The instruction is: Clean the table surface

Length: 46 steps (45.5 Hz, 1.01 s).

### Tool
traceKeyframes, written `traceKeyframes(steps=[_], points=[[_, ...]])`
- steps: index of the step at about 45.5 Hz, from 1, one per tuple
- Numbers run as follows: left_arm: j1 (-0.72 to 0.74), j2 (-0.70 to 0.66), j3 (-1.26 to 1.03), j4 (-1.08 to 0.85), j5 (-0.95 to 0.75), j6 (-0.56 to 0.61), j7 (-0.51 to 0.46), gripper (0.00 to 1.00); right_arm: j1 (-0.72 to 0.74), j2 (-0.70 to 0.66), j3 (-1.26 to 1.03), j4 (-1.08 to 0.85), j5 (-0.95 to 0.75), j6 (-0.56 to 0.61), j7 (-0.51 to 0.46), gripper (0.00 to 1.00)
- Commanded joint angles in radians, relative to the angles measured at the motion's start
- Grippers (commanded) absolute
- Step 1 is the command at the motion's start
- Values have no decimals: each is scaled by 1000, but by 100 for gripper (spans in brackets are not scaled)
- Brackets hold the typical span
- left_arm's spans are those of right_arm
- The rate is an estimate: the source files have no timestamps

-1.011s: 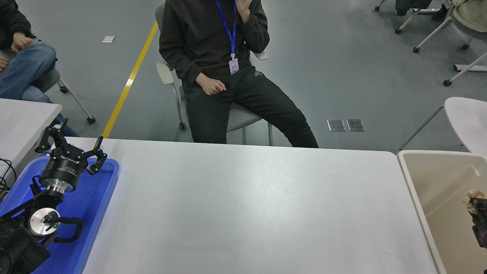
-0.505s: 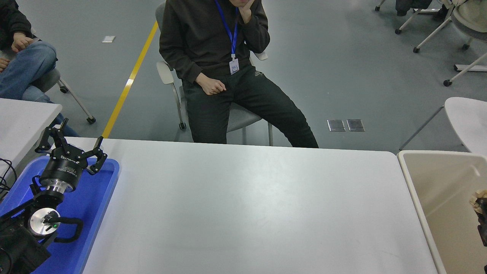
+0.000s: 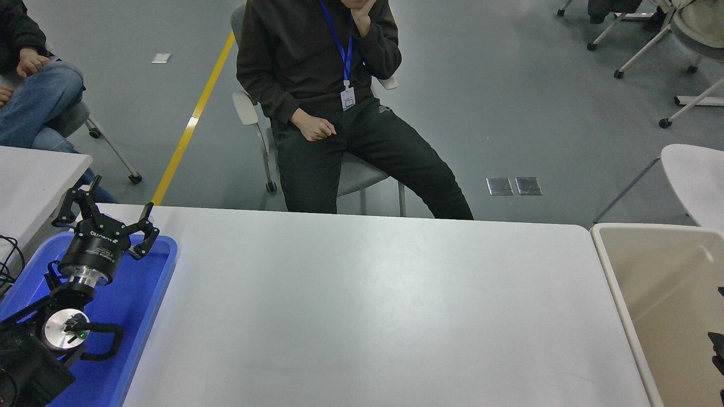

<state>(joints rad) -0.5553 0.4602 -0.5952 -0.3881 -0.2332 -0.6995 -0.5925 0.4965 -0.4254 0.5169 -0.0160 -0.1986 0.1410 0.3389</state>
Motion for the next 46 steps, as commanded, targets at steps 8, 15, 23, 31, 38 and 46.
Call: traceKeyframes(steps=[8,15,23,31,38,46], points=[[0,0,0,0,0,0,0,100,-1,-1,-17,-1,93,0,-67,99],[0,0,0,0,0,0,0,100,-1,0,-14,-2,94,-9,-64,99],[0,0,0,0,0,0,0,100,2,-1,-9,-1,97,-9,-64,99],[0,0,0,0,0,0,0,100,14,0,-12,-1,97,-8,-64,99],[0,0,0,0,0,0,0,100,14,8,8,1,99,-9,-64,98],[0,0,0,0,0,0,0,100,14,14,9,-1,99,-11,-63,98]])
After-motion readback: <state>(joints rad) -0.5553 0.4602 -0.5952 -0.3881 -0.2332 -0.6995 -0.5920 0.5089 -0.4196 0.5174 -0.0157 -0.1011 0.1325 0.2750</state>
